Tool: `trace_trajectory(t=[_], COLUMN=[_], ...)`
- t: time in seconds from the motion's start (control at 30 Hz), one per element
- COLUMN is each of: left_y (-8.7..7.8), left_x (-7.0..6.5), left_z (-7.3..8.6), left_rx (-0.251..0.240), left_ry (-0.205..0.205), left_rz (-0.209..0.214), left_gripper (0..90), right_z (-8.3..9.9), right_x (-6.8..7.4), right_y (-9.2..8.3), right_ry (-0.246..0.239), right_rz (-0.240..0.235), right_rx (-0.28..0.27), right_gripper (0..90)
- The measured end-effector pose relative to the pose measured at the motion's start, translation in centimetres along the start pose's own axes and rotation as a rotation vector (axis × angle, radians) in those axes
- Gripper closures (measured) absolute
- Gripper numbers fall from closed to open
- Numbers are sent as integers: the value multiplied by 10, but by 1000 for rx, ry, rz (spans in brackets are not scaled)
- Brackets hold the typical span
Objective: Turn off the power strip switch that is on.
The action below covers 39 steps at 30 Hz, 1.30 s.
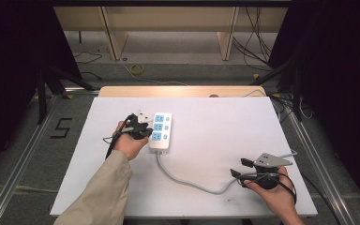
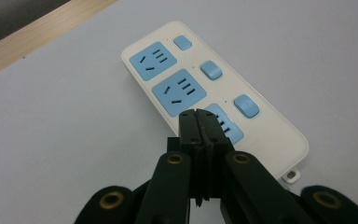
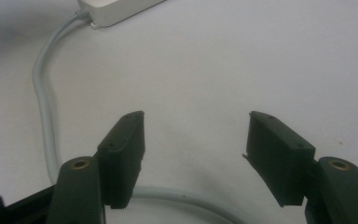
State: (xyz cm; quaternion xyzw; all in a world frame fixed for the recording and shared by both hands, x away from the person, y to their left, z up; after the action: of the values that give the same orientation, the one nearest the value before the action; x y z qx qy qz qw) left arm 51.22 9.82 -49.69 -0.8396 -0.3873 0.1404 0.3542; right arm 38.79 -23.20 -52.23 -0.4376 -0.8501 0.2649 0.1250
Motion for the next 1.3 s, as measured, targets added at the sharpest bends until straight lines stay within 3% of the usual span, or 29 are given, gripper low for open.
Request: trace_trajectory(t=[0.6,1.3], left_y=[13,27], left_x=[7,11], left_z=[-7,-28], left_rx=[17,12], left_ry=[18,18], left_rz=[-15,-13], left_gripper=[899,899], right_z=[1,1], right_x=[0,1], right_y=[0,1], right_ry=[0,3], right_rz=[0,-3], right_rx=[4,3], right_gripper=[381,380])
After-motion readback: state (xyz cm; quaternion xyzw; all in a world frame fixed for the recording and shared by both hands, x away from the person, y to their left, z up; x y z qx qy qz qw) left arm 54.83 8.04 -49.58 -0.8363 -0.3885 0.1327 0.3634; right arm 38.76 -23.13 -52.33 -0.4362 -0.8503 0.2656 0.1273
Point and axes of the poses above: each handheld gripper's, and its own axes: y roughly forward along the jaws, z roughly out of its underside, x roughly to its left, the point moved 9 cm from there along y, roughly forward along the jaws, and after that the axes turned 7 degrees about z, right-handed, at the moved point
